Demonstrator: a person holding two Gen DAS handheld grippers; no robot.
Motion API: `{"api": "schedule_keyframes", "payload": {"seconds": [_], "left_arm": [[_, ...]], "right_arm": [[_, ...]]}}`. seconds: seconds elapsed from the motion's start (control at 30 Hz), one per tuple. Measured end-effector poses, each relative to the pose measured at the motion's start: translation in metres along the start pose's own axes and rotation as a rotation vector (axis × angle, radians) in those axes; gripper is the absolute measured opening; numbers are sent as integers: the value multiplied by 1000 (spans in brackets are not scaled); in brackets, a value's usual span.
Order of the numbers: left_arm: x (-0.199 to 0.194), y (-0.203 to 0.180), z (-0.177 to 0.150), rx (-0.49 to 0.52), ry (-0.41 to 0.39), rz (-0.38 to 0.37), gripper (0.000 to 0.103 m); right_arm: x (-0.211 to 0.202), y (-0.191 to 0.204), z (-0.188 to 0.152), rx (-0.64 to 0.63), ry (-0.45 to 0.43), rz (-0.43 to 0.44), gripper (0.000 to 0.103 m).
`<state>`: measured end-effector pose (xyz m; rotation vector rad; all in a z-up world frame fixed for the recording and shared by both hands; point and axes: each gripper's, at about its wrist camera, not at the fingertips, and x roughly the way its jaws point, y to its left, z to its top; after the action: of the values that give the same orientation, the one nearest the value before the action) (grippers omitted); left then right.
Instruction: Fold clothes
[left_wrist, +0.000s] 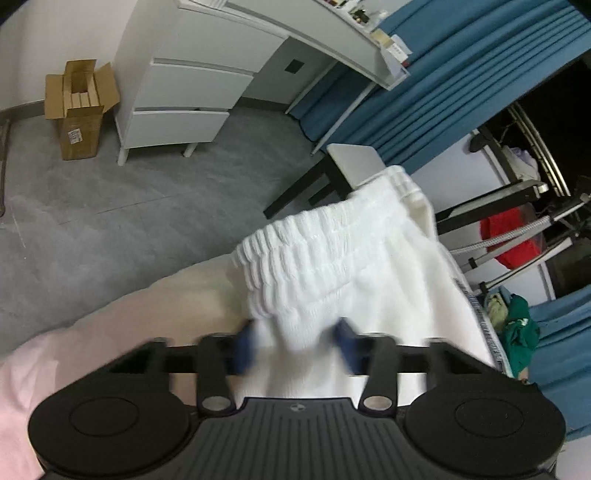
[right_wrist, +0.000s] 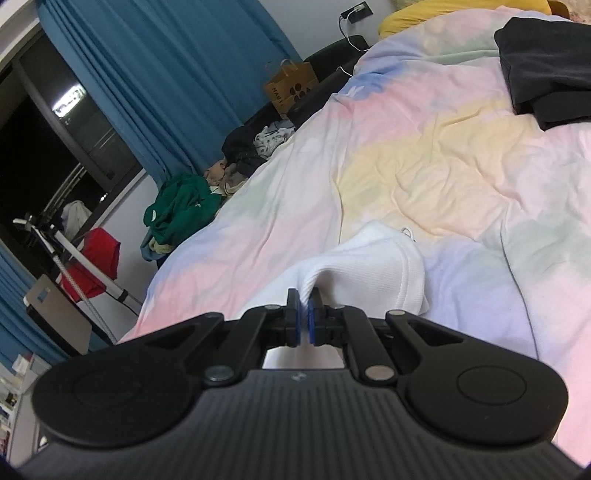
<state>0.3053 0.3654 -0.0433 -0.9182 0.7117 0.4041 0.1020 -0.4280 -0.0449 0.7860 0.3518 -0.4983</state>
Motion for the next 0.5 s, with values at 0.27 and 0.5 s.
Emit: {"api": "schedule_keyframes", "payload": {"seconds": [0.27,0.5], "left_arm": [[-108,-29,26,-8,-20,-72,5],[-223,4,43,-83,16,-103,5]], "right_arm": [[-13,-8,16,34,-61,53,7],[-27,-21,28,80,-113,83,7]]}}
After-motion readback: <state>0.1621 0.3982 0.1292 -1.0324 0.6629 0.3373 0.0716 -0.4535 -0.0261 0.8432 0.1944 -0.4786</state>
